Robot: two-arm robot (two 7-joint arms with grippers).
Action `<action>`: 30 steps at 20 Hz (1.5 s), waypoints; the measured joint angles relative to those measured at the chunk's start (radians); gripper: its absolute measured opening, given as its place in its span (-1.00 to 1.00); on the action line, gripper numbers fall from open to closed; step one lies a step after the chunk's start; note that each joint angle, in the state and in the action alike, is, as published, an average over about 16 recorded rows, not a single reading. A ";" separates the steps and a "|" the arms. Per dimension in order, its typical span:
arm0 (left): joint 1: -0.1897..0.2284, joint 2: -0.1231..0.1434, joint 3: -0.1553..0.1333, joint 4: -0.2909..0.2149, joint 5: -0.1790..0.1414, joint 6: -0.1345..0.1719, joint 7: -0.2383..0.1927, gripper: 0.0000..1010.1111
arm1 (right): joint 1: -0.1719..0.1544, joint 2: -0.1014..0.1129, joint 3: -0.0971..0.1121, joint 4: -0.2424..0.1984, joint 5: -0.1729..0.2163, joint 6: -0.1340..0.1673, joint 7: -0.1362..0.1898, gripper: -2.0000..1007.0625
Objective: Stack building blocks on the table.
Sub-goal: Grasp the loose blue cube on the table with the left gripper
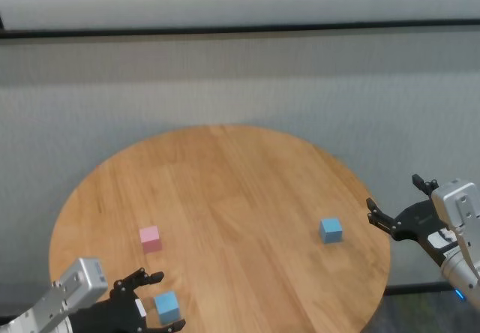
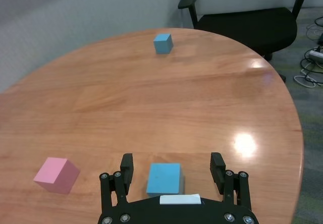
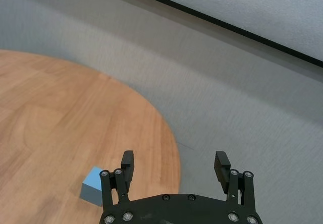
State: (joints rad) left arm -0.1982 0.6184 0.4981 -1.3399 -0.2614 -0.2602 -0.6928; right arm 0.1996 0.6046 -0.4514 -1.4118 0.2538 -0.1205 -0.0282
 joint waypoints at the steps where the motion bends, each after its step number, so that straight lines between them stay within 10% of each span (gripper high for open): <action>1: -0.003 -0.003 0.000 0.007 0.003 -0.003 -0.002 0.98 | 0.000 0.000 0.000 0.000 0.000 0.000 0.000 0.99; 30: -0.040 -0.043 0.008 0.093 0.016 -0.024 -0.035 0.98 | 0.000 0.000 0.000 0.000 0.000 0.000 0.000 0.99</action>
State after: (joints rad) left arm -0.2381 0.5749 0.5061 -1.2471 -0.2454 -0.2841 -0.7278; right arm 0.1996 0.6046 -0.4514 -1.4119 0.2538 -0.1205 -0.0282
